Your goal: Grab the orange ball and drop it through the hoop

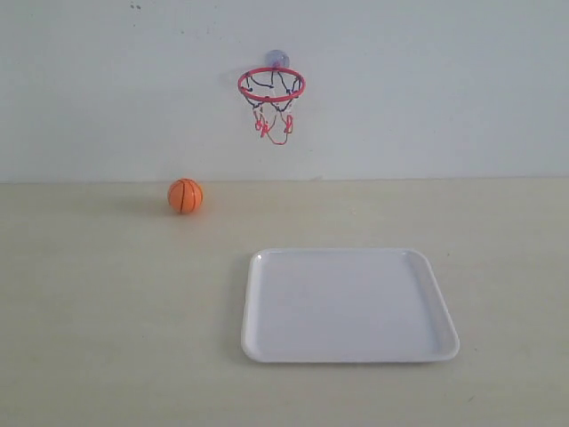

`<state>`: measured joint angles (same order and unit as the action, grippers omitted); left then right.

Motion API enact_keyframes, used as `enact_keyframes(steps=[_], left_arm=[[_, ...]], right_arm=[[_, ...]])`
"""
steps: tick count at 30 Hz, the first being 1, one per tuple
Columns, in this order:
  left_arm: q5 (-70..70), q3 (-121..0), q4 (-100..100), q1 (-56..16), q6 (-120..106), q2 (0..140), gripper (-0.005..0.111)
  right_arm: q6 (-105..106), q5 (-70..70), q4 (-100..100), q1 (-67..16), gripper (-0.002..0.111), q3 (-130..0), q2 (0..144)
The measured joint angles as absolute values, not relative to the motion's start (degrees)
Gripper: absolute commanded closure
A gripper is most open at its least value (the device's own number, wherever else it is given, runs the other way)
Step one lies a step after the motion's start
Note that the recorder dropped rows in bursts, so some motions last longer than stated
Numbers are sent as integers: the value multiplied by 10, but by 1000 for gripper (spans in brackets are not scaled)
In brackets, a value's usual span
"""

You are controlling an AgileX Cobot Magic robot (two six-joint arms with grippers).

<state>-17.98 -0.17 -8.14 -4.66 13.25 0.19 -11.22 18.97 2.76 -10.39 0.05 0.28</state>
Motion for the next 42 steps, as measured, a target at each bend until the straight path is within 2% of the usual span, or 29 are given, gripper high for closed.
enact_keyframes(steps=[42], left_arm=[[-180, -2, -83, -47, 90, 2, 103]], right_arm=[[-114, 190, 28, -104, 108, 1, 3]])
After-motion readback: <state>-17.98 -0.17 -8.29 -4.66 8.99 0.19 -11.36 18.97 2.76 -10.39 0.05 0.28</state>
